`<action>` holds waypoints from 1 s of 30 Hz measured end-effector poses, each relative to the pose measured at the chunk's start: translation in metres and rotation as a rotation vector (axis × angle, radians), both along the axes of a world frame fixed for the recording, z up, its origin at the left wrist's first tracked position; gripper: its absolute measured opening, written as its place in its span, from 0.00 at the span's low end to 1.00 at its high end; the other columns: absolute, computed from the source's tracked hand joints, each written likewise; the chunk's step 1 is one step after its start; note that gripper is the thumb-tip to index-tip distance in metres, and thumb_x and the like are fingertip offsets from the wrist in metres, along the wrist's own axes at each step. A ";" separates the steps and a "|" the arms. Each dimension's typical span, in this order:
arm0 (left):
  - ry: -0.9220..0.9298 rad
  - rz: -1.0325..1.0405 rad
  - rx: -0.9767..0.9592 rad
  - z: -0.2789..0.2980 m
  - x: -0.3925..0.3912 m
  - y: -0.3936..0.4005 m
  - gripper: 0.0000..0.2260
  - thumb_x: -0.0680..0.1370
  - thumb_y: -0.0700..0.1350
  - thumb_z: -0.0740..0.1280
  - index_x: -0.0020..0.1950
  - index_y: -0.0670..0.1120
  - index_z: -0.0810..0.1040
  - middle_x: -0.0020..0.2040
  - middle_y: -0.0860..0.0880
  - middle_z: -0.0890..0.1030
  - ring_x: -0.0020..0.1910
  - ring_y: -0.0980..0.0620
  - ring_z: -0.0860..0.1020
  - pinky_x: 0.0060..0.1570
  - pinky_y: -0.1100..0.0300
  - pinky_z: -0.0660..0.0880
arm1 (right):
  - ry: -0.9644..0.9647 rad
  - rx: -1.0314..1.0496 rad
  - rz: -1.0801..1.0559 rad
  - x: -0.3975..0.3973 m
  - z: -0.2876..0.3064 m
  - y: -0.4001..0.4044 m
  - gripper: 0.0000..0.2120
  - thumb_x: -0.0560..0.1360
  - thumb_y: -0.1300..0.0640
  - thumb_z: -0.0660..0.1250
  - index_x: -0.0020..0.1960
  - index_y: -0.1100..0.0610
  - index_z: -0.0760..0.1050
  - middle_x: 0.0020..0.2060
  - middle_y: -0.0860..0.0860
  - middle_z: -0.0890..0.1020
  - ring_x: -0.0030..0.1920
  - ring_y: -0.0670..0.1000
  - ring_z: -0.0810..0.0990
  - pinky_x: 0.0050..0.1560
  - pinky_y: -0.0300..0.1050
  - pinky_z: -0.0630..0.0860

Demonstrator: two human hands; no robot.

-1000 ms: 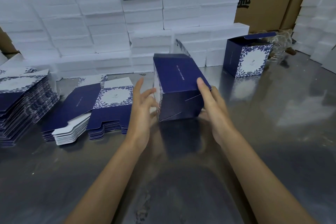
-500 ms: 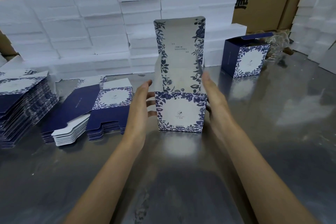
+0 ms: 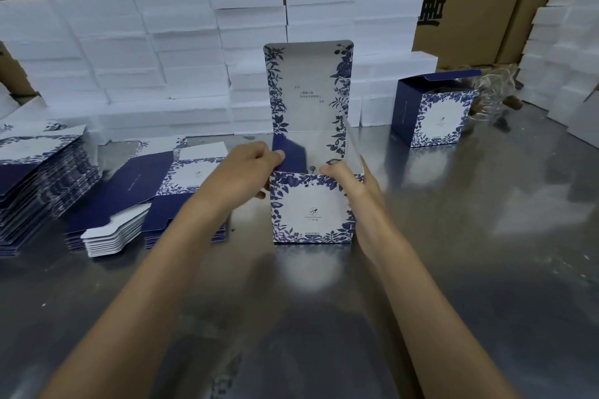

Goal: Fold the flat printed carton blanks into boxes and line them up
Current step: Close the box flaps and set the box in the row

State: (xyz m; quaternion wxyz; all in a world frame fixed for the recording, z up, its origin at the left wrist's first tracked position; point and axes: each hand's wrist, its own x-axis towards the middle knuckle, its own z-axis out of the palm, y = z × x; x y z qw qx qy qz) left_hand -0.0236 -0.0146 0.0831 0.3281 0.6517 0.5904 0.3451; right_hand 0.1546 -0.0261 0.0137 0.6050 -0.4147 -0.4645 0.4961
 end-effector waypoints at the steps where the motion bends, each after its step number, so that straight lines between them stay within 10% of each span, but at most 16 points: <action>1: 0.091 0.006 0.047 0.001 0.002 0.002 0.13 0.82 0.49 0.63 0.40 0.45 0.69 0.38 0.45 0.76 0.38 0.46 0.78 0.47 0.52 0.77 | -0.006 0.000 -0.002 0.000 -0.001 0.001 0.31 0.68 0.50 0.74 0.70 0.44 0.72 0.48 0.40 0.87 0.46 0.40 0.85 0.37 0.30 0.78; 15: 0.195 0.019 -0.140 0.014 -0.001 0.027 0.16 0.81 0.49 0.61 0.36 0.43 0.70 0.21 0.51 0.70 0.19 0.53 0.70 0.32 0.57 0.80 | -0.029 -0.060 0.001 0.003 -0.002 0.004 0.39 0.64 0.45 0.74 0.74 0.44 0.69 0.43 0.32 0.84 0.42 0.32 0.82 0.33 0.27 0.75; 18: 0.256 0.066 -0.091 0.016 0.001 0.033 0.19 0.82 0.56 0.62 0.44 0.40 0.77 0.32 0.44 0.77 0.22 0.50 0.75 0.24 0.64 0.75 | -0.024 -0.082 0.027 0.002 -0.001 0.002 0.38 0.63 0.45 0.74 0.72 0.44 0.70 0.44 0.36 0.85 0.42 0.37 0.84 0.33 0.28 0.76; 24: -0.017 0.135 -0.001 -0.004 0.009 0.034 0.08 0.79 0.44 0.61 0.40 0.43 0.71 0.37 0.41 0.72 0.34 0.46 0.72 0.27 0.62 0.72 | -0.066 -0.101 0.011 0.005 0.002 -0.002 0.41 0.58 0.39 0.75 0.70 0.44 0.72 0.39 0.28 0.82 0.40 0.30 0.80 0.43 0.36 0.74; 30: -0.541 0.252 0.180 -0.026 0.011 0.020 0.05 0.78 0.41 0.68 0.44 0.49 0.75 0.49 0.48 0.79 0.47 0.49 0.78 0.50 0.51 0.75 | 0.218 -0.120 0.243 0.010 0.012 -0.003 0.38 0.63 0.29 0.74 0.69 0.44 0.76 0.65 0.48 0.81 0.63 0.48 0.82 0.65 0.52 0.77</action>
